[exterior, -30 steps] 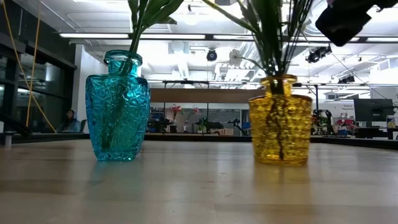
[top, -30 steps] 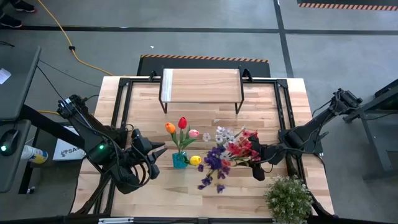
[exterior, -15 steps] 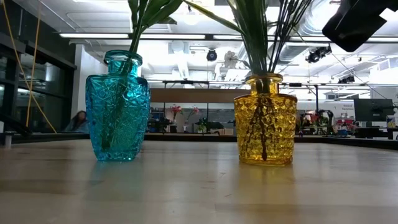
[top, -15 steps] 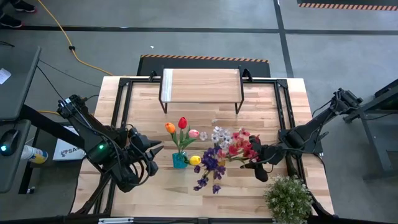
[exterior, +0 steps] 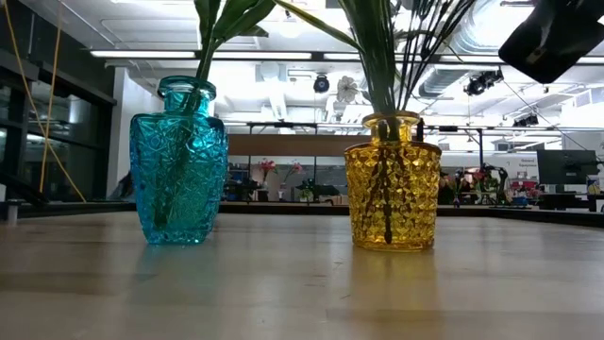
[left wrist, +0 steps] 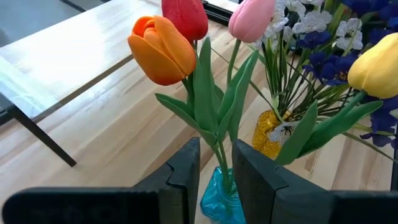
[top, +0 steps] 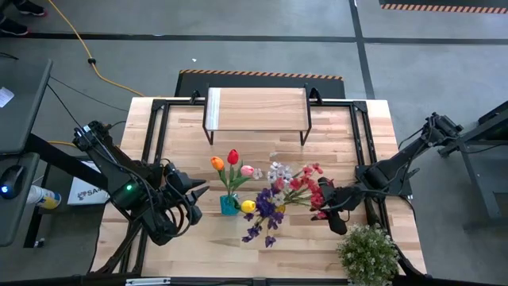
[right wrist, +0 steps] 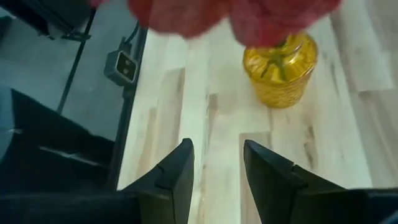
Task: Pick and place flowers into a vace then onto a shelf
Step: Put the red flowers into the yellow vase, then put the blue flower vase on the shelf
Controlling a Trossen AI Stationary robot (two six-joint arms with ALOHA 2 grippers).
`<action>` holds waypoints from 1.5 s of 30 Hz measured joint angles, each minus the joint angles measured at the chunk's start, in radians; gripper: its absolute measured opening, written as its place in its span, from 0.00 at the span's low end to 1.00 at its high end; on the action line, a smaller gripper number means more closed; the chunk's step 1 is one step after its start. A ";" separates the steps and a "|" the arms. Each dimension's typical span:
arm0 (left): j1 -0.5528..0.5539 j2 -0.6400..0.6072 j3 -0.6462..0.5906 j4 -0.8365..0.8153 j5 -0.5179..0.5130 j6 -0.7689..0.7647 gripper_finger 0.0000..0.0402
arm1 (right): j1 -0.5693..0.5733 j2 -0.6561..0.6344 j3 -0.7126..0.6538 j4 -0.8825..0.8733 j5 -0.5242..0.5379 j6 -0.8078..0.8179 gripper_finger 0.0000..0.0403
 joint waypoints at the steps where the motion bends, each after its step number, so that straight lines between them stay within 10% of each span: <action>1: 0.000 0.000 0.000 0.000 0.000 0.000 0.32 | 0.000 -0.002 0.000 -0.004 -0.015 0.006 0.33; 20: 0.000 0.000 0.000 0.003 0.007 -0.002 0.32 | 0.000 -0.195 0.000 -0.126 -0.041 0.092 0.32; 45: 0.000 0.000 0.000 0.050 0.361 -0.127 0.32 | 0.000 -0.493 0.000 -0.133 -0.043 0.174 0.32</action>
